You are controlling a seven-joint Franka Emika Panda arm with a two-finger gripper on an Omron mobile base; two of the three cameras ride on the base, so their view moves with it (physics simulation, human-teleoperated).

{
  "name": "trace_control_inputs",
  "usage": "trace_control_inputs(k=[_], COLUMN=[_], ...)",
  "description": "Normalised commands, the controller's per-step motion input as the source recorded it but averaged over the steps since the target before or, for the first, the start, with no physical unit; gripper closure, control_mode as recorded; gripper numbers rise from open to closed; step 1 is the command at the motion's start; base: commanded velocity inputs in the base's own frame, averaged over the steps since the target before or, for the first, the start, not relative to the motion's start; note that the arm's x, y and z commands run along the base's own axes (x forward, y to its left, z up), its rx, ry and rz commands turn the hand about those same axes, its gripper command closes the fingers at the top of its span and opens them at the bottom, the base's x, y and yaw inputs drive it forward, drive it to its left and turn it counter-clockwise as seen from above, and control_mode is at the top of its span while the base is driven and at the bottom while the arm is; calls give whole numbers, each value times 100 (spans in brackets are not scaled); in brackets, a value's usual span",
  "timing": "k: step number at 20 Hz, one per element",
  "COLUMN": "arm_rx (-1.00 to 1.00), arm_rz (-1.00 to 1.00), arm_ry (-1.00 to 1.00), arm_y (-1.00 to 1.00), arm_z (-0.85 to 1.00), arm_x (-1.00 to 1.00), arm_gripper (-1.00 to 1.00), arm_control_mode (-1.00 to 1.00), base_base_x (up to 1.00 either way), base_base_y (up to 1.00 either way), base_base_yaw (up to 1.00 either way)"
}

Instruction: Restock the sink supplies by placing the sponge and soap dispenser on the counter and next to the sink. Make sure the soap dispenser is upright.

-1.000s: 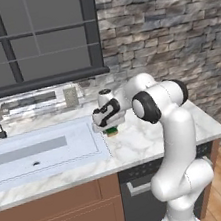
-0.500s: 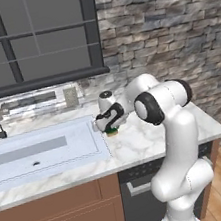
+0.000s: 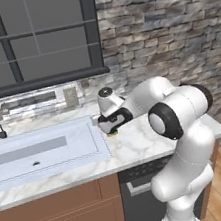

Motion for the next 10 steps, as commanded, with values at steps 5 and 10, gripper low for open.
trace_control_inputs(k=[5, 10], arm_rx=[15, 16], arm_rz=[-14, -10], arm_ry=[-10, -2], arm_y=[-4, -13], arm_z=[42, 67], arm_x=[-100, -93], arm_gripper=[-100, -100], arm_control_mode=[-100, -100], base_base_x=[0, 0], base_base_y=[0, 0], base_base_yaw=[0, 0])
